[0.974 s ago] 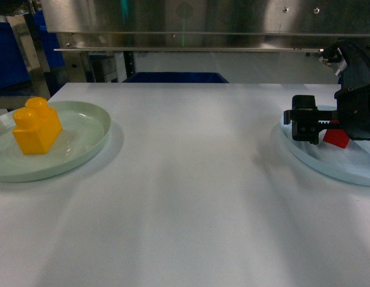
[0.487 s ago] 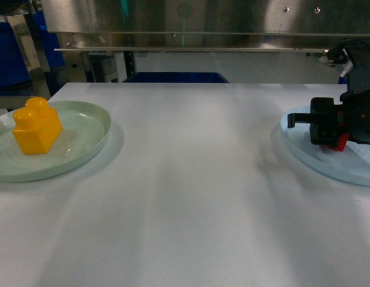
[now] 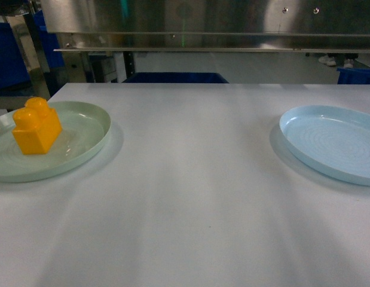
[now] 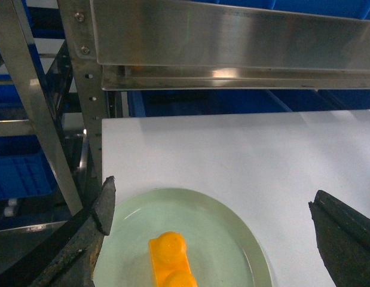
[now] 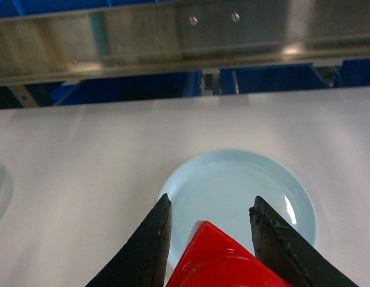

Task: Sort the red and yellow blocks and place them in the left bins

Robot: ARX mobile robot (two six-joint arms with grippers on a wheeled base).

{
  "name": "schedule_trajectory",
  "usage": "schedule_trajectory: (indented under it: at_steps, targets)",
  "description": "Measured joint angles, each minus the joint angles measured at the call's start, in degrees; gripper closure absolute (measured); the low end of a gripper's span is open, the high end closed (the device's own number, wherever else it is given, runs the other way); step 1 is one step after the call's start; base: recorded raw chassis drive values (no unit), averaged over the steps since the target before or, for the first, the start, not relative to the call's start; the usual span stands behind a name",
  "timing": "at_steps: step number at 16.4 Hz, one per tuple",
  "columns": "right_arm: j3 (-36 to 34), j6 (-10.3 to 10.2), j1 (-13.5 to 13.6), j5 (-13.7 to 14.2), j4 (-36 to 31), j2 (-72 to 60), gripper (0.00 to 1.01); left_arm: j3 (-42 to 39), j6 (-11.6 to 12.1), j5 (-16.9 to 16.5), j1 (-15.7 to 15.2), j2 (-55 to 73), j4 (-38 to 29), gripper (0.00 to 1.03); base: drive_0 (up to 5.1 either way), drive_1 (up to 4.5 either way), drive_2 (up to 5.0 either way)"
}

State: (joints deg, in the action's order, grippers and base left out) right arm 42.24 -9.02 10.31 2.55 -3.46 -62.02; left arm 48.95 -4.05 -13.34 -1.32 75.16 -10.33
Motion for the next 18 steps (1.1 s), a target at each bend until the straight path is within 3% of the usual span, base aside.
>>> schedule_trajectory:
  at_steps: [5,7,9,11,18]
  targets:
    - [-7.19,-0.85,-6.27,-4.87,13.07,19.26,0.66,0.00,0.00,0.00,0.00,0.00,0.00,0.05,0.0,0.00,0.0]
    - [-9.05,-0.83,-5.62,-5.57,15.37,22.16,0.66,0.00,0.00,0.02,0.00,0.00,0.00,0.05,0.0,0.00,0.0]
    - [-10.80,-0.83,-3.08,-3.91,15.87,23.04,0.66,0.00,0.00,0.02,0.00,0.00,0.00,0.05,0.0,0.00,0.0]
    - [-11.06,-0.79,-3.19,-2.21,15.39,23.10,0.66,0.00,0.00,0.02,0.00,0.00,0.00,0.05,0.0,0.00,0.0]
    - [-11.15,0.57,-3.58,-2.75,15.17,22.32,0.66,0.00,0.00,0.02,0.00,0.00,0.00,0.05,0.0,0.00,0.0]
